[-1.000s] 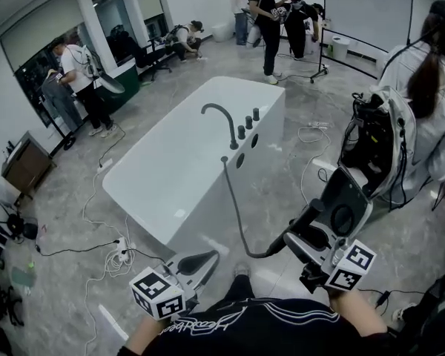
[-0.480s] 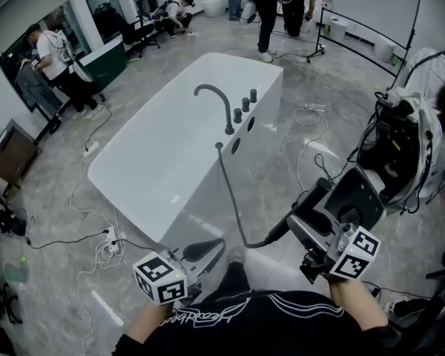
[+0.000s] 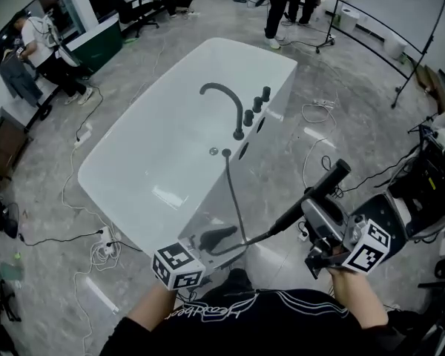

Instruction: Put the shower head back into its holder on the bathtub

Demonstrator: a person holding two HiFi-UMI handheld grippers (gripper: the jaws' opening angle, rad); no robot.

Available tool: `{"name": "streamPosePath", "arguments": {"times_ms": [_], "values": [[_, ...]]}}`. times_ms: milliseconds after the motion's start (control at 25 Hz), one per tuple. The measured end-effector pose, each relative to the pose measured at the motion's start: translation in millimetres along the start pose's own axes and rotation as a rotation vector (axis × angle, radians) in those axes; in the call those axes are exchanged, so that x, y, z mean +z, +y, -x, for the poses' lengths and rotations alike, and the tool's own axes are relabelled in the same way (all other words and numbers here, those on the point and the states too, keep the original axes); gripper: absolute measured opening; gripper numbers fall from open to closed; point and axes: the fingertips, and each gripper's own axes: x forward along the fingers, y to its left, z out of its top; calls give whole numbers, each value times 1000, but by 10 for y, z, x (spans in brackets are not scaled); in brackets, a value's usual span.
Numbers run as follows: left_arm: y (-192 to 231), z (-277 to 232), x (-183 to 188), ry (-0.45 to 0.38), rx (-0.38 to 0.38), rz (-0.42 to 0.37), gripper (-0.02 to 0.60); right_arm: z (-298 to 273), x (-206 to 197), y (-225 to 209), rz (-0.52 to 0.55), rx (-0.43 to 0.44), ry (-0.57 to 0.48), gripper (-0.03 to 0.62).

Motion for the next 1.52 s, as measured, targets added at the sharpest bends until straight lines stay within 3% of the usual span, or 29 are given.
{"name": "streamPosePath", "arguments": {"times_ms": [200,400,680,840,960,1080,1160,1240,1520], "values": [[597,-293,-187,113,-57,6,186,-487,209,-254,-10,-15,-36,137],[829,-578,-349,207,-154,-14,186,-831,491,-362,15,-18,-65,137],[1045,-1034,-727,218,-177,34,186,-954,779,-344,44,-10,-143,137],[965,-1194,-662,200,-200,47,184,-903,989,-250,39,-5,-176,135],[896,-1304,-606,198,-220,16,184,-817,1090,-246,39,-16,-191,135],[910,-1419,-619,206,-214,-10,184,-764,1125,-286,34,-11,-200,135],[928,-1481,-653,222,-203,-24,112,-725,1143,-363,30,-11,-201,135],[948,-1506,-687,243,-195,-32,90,-685,1168,-485,31,-20,-201,135],[1181,-1388,-781,292,-139,-4,64,-532,1171,-1020,53,-101,-164,133]]}}
